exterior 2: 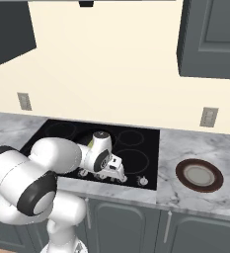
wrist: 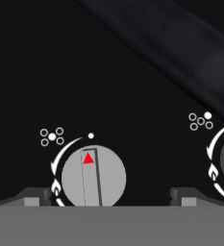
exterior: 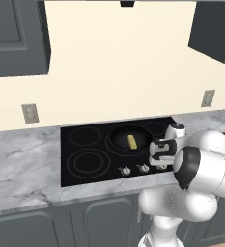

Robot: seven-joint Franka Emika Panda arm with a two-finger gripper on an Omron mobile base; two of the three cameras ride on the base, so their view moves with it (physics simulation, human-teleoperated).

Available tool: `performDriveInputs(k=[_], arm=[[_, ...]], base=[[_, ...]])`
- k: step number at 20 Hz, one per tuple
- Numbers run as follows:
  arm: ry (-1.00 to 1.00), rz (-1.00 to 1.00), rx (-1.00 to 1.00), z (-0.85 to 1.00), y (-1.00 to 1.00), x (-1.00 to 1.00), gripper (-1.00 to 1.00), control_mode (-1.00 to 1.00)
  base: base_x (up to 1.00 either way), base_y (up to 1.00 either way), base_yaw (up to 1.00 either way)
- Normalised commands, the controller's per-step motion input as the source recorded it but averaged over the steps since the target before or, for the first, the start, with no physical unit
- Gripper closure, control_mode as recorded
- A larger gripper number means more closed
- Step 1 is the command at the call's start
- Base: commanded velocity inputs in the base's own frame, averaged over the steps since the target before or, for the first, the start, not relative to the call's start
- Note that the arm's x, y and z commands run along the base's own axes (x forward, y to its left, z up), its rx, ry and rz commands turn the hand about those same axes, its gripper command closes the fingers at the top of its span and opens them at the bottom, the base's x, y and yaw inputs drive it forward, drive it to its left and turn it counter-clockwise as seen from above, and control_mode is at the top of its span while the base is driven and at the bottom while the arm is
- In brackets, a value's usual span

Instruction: Pick up the butter stick and place it in the pan. Then turn on the burner for the pan.

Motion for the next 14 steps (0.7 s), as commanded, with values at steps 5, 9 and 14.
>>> performDriveInputs(k=[5, 9, 14], arm=[[0.00, 0.00, 0.00, 0.00, 0.00, 0.00, 1.00, -1.00], [-0.04, 0.00, 0.00, 0.00, 0.00, 0.00, 1.00, -1.00], [-0.11, 0.06, 0.00, 0.00, 0.00, 0.00, 1.00, -1.00]], base=[[0.00, 0.00, 0.00], [0.00, 0.00, 0.00], [0.00, 0.00, 0.00]])
